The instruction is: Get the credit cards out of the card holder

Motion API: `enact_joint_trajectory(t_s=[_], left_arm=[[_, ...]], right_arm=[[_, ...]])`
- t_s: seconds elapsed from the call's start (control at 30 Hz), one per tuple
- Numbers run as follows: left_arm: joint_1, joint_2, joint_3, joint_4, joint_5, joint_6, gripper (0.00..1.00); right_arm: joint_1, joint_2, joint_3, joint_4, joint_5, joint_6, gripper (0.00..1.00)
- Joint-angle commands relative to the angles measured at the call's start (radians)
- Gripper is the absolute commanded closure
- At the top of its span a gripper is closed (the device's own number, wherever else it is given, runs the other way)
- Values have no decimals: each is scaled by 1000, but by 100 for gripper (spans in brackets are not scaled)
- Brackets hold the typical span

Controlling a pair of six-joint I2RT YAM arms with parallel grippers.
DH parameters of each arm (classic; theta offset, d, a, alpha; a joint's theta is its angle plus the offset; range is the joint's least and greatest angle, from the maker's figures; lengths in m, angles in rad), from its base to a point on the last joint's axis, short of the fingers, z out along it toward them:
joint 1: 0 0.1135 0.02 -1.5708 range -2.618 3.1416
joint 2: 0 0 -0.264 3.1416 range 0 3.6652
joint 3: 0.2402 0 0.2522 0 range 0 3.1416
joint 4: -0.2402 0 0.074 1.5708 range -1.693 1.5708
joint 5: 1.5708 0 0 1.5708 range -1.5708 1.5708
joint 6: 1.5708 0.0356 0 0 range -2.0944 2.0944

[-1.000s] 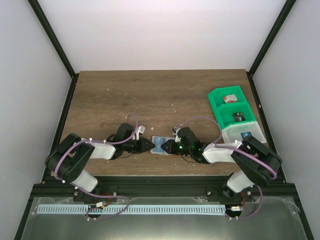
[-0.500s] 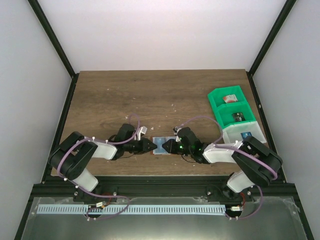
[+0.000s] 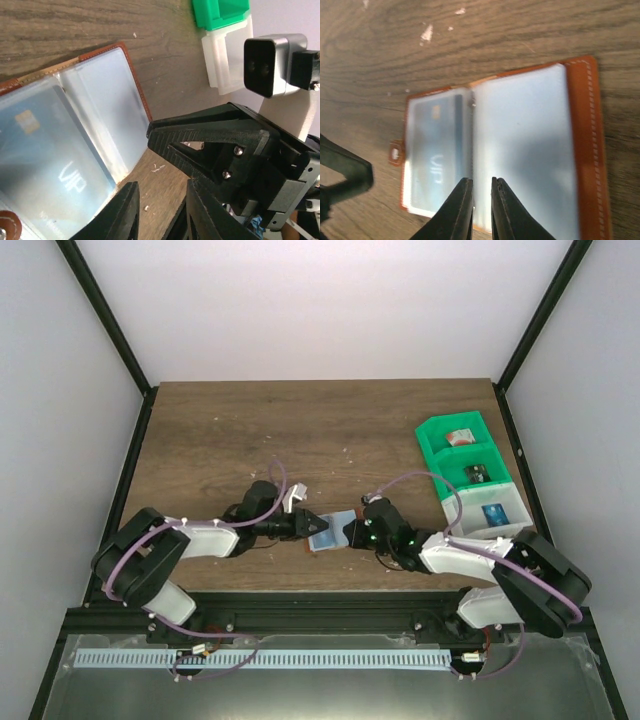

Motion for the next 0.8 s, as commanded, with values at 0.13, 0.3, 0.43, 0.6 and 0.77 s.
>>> enact_joint_trajectory(t_s=[0.13,0.3,0.43,0.6,0.77], left_arm=[[-4,-19,28,-118,-87,35,54],[-4,9,-5,-31,-63,-4,47],[1,52,-21,18,-66,-31,44],[22,85,-28,47,-66,-40,43],[41,89,-43,58,-61,-40,42]], right_arm=[[-20,-3,48,-116,60,-101,87],[-22,28,74,-44,-50,-125,87],[-21,89,101,12,-134,-104,88],[-8,175,123,39,-167,-84,89],[1,246,131,10,-159,-71,92]])
